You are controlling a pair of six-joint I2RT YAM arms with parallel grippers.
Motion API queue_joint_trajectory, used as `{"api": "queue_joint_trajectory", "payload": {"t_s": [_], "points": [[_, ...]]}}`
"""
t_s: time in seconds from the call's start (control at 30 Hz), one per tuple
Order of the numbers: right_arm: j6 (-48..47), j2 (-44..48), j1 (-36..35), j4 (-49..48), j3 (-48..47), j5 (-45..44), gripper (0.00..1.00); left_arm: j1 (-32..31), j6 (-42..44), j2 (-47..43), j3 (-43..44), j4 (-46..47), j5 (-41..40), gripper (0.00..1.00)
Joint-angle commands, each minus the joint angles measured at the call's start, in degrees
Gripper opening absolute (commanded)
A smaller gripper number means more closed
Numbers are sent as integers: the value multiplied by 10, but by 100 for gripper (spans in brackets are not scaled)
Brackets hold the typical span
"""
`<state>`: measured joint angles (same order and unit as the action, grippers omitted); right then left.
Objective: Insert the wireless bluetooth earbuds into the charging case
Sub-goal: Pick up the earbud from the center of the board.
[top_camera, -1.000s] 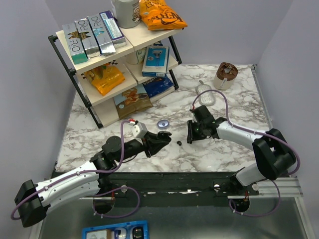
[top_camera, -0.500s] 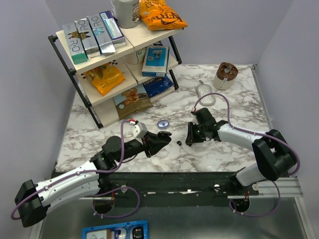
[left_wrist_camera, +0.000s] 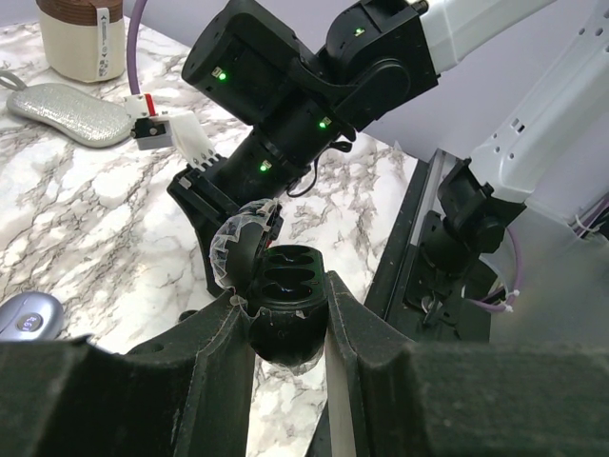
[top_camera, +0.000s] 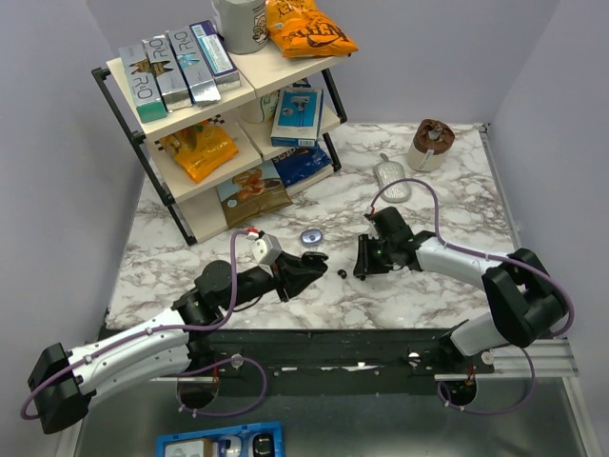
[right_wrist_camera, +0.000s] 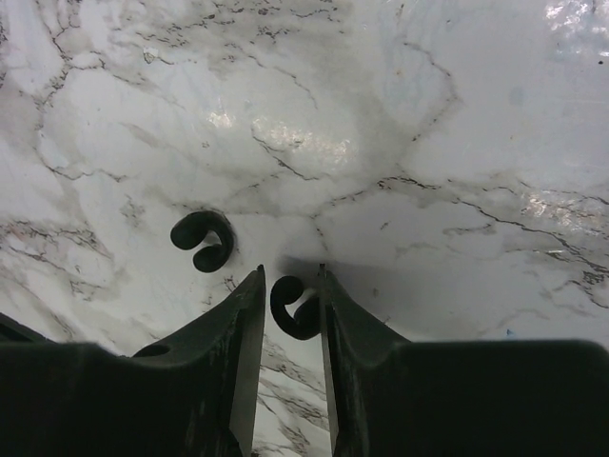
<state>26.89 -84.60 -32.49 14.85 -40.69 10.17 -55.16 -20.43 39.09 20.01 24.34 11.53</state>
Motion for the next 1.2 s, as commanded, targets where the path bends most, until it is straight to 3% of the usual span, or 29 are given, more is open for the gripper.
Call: {"api": "queue_joint_trajectory", "payload": {"t_s": [0.0,0.13,0.5,0.63,0.67,1.17], "points": [[-6,17,1,0,16,10,43,-4,-5,2,-4,24,1,0],[-9,22,1,2,15,8,42,-3,-4,5,-4,25,2,0],[-15,22,1,5,18,1,23,-5,-5,5,-4,22,2,0],[-17,30,1,6,16,-12,9,-5,-4,5,-2,21,2,0],[-15,31,2,8,14,-15,1,-5,-4,5,-1,20,1,0],[2,64,10,12,-18,7,1,-6,-2,-1,-2,11,-11,0]]}}
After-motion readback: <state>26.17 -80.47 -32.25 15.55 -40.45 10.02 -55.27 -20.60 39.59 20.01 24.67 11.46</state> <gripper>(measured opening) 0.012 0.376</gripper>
